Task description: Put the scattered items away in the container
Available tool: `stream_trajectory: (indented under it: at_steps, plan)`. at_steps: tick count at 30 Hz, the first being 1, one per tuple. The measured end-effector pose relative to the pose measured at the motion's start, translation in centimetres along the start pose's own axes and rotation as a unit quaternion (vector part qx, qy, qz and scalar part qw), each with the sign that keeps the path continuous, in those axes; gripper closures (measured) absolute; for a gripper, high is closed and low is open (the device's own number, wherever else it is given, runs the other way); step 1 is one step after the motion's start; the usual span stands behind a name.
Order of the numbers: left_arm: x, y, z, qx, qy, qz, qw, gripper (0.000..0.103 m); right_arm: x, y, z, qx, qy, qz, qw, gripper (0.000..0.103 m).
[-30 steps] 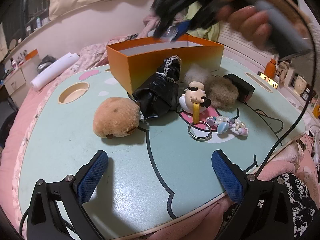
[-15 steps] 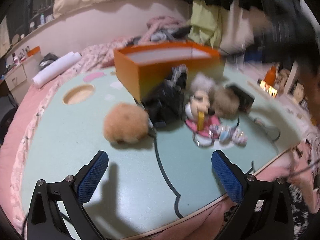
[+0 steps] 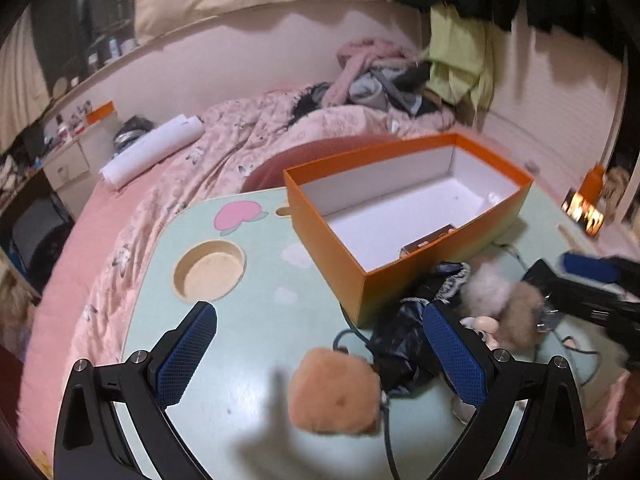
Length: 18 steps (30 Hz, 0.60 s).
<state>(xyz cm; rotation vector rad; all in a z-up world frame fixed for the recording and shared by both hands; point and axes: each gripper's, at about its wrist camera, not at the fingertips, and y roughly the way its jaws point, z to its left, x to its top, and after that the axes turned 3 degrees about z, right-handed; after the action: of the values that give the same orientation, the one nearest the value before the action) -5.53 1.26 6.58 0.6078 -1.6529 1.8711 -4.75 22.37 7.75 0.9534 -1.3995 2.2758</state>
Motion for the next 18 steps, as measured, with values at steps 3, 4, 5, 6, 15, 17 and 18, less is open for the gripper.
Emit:
stream_trajectory:
  at_steps: [3,4,5,6,15,17,18]
  plan:
    - [0.6,1.5,0.4,0.026,0.0,0.018,0.9995,0.0,-1.2,-1.2,-0.2,0.01,0.001,-0.022,1.0,0.031]
    - [0.8,1.7,0.7,0.025,-0.003,0.02,0.9995,0.0,-1.6,-1.4,-0.2,0.014,0.002,-0.024,1.0,0.031]
    - [1.1,1.8,0.9,0.025,-0.002,0.019,0.9995,0.0,-2.0,-1.7,-0.4,0.016,0.003,-0.028,0.999,0.031]
    - [1.2,1.9,1.1,0.03,0.0,0.015,0.9994,0.0,-2.3,-1.8,-0.6,0.017,0.004,-0.031,0.999,0.031]
    - [3.3,-0.6,2.0,0.087,0.017,-0.033,0.9955,0.0,-3.9,-2.1,-1.8,0.025,0.033,-0.034,0.999,0.031]
    - [4.4,-1.7,2.0,0.058,0.004,-0.037,0.9976,0.0,-4.2,-2.3,-1.6,0.026,0.034,-0.038,0.998,0.031]
    - [5.0,-2.1,1.8,0.034,-0.002,-0.034,0.9988,0.0,-4.3,-2.3,-1.5,0.027,0.033,-0.04,0.998,0.031]
